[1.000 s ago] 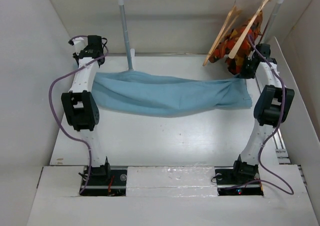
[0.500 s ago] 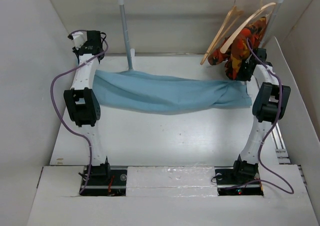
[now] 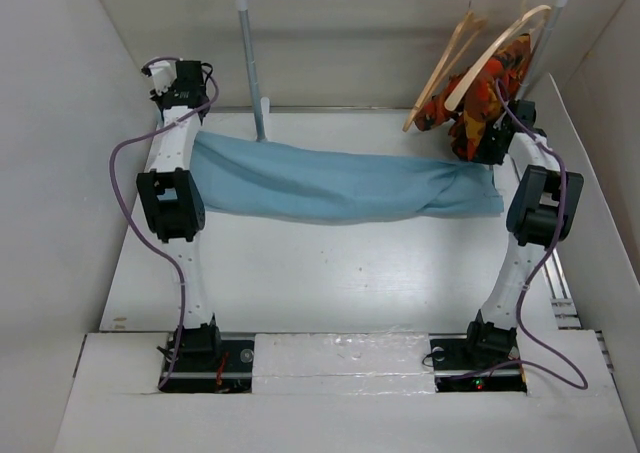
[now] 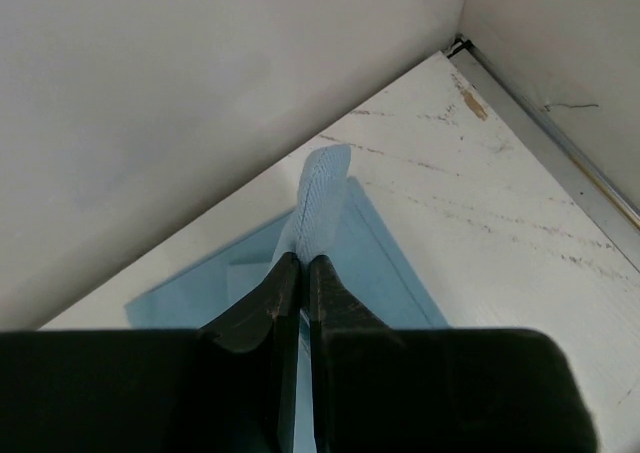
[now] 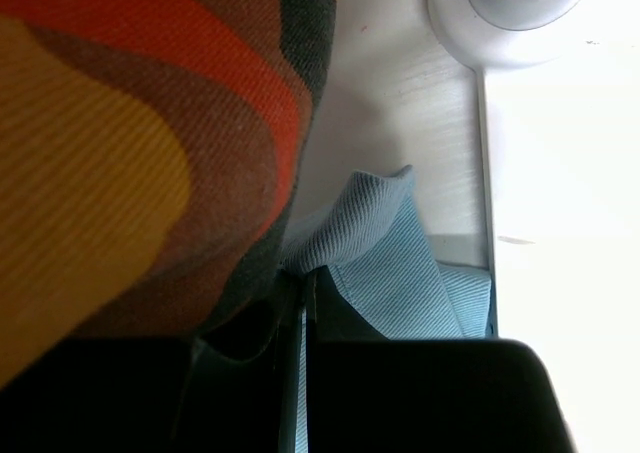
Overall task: Place the trousers on the hanger
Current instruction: Fold the trousers at the center of the board.
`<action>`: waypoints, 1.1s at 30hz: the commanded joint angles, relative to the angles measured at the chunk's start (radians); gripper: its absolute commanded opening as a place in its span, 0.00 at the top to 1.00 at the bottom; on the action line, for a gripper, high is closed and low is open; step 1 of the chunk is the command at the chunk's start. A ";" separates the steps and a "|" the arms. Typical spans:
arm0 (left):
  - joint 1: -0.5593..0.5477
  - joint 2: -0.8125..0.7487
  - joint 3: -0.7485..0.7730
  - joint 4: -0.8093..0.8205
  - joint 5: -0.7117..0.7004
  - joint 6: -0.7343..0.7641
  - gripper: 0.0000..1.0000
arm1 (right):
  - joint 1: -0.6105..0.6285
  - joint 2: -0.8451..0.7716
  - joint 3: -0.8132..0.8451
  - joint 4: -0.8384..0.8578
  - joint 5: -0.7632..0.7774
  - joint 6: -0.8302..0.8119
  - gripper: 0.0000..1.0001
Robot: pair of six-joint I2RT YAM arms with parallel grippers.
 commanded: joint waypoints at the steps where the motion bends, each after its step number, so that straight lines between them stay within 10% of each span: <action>1: 0.024 0.052 0.087 0.049 -0.014 0.020 1.00 | -0.021 -0.035 -0.016 0.079 0.015 -0.019 1.00; 3: 0.024 0.086 0.094 0.051 0.020 0.031 0.85 | -0.021 -0.043 -0.029 0.082 -0.007 -0.017 0.85; 5: 0.024 0.093 0.091 0.033 0.084 0.046 0.35 | -0.021 -0.053 -0.033 0.079 -0.027 -0.025 0.63; 6: 0.024 0.089 0.090 0.014 0.091 0.035 0.23 | -0.021 -0.070 -0.042 0.074 -0.043 -0.031 0.41; 8: 0.024 0.055 0.073 -0.032 0.103 0.022 0.09 | -0.012 -0.096 -0.062 0.070 -0.060 -0.039 0.27; 13: 0.061 -0.179 -0.304 0.050 0.154 -0.054 0.12 | -0.012 -0.242 -0.231 0.111 -0.081 -0.062 0.08; 18: 0.239 -0.397 -0.716 0.214 0.556 -0.213 0.34 | -0.049 -0.381 -0.423 0.181 -0.139 -0.056 0.01; 21: 0.332 -0.416 -0.820 0.316 0.756 -0.247 0.53 | -0.058 -0.478 -0.533 0.220 -0.152 -0.033 0.01; 25: 0.360 -0.390 -0.811 0.356 0.841 -0.238 0.53 | -0.058 -0.569 -0.638 0.260 -0.190 -0.017 0.00; 29: 0.360 -0.332 -0.776 0.393 0.899 -0.238 0.57 | -0.011 -0.648 -0.739 0.290 -0.212 -0.020 0.38; 30: 0.360 -0.303 -0.750 0.407 0.922 -0.244 0.59 | 0.012 -0.694 -0.797 0.297 -0.227 -0.032 0.85; 33: 0.360 -0.261 -0.717 0.420 0.957 -0.249 0.65 | 0.048 -0.717 -0.826 0.292 -0.239 -0.052 1.00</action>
